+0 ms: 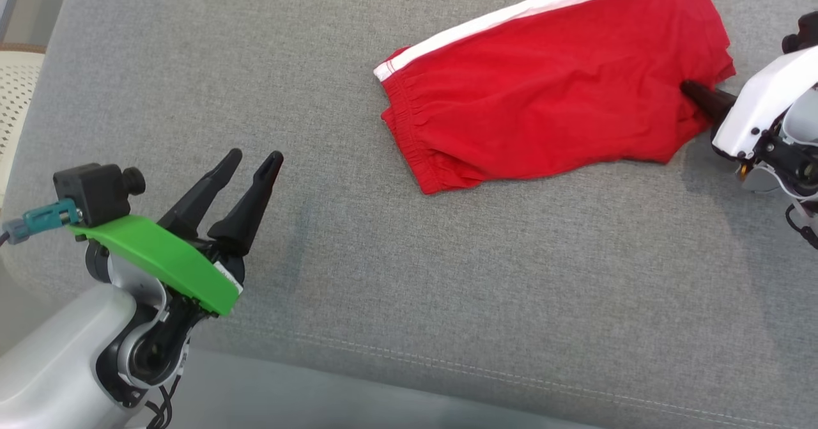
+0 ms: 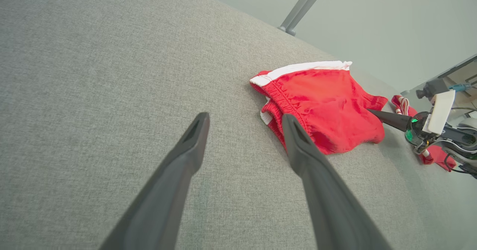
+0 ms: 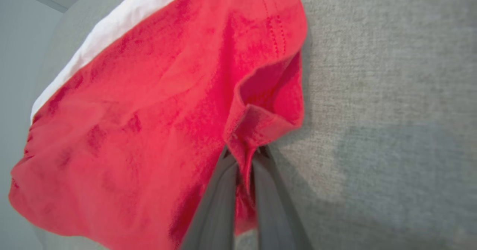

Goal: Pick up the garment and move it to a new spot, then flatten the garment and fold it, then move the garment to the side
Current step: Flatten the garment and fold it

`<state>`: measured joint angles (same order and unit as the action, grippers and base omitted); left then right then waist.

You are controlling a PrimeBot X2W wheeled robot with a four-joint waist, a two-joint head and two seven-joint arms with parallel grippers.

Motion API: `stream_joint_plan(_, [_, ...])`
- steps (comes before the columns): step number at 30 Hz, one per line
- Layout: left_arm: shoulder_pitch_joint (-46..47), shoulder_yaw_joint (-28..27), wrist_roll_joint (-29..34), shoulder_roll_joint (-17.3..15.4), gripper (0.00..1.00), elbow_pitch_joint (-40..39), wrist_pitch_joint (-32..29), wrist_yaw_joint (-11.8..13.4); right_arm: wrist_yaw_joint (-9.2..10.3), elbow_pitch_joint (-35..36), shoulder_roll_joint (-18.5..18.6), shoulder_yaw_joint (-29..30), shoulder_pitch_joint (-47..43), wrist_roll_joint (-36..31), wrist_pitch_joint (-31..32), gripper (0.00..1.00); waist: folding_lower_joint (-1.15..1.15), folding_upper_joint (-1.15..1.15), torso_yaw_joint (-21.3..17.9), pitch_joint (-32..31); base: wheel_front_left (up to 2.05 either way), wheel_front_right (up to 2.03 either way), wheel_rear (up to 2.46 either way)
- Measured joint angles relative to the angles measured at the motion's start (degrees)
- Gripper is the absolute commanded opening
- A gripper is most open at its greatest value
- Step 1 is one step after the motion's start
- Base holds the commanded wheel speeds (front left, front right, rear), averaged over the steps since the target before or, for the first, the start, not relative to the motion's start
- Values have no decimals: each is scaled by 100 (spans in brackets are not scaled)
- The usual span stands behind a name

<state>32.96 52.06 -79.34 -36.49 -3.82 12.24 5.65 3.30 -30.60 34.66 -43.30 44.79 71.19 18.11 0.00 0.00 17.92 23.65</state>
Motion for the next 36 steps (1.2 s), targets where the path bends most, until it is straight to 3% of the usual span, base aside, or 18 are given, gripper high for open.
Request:
stream_joint_plan(11, [-365,-57,-89,-85,100,-41,101,43,-264,100,-58,22,-352,177,-210,0,0,0,-259,-269,0,0,0])
stream_joint_plan(22, [-867,-258,194,-260,100,-38,168,100,-449,512,-140,101,-1471,447,-759,0,0,0,-554,-698,0,0,0])
stream_joint_plan(35, [-1316,-479,189,-461,100,-326,200,129,-417,980,-140,318,-2181,650,-1362,0,0,0,-1065,-1079,0,0,0])
stream_joint_plan(36, [-1316,-478,191,-461,100,-357,200,130,-410,984,-108,334,-2184,650,-1374,19,0,0,-1089,-1090,0,0,0])
